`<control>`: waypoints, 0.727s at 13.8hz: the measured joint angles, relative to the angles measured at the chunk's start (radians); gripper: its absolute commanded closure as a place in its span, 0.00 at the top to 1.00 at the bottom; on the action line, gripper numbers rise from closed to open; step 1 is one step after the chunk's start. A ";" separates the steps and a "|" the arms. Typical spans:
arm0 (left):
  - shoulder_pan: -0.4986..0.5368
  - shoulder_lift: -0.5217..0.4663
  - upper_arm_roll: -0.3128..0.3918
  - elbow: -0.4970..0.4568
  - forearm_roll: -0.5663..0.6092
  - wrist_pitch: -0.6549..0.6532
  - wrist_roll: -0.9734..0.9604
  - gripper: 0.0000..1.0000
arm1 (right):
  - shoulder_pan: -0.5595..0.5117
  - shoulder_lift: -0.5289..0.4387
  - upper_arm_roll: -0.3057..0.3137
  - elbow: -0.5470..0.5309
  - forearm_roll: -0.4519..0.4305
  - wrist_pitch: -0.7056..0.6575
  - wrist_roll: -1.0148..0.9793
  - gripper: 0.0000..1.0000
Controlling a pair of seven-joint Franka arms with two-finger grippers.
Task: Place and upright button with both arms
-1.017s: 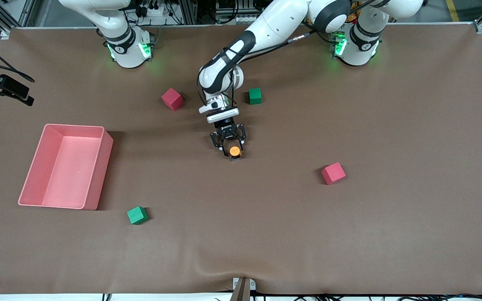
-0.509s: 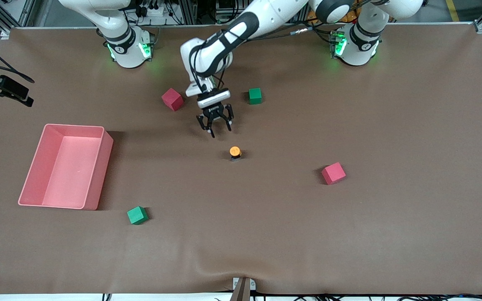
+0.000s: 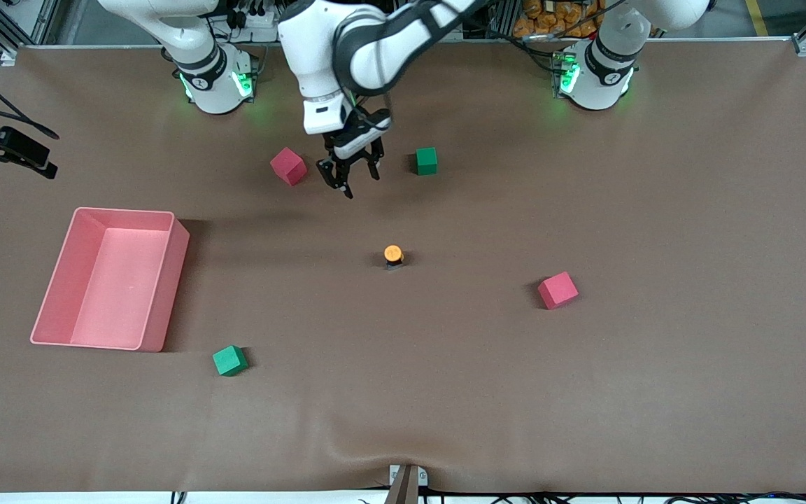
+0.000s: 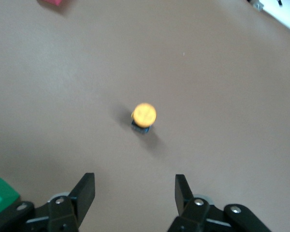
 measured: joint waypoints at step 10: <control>0.629 -0.248 0.004 -0.004 -0.375 -0.103 0.912 0.75 | 0.001 0.000 0.001 -0.002 0.000 0.000 0.000 1.00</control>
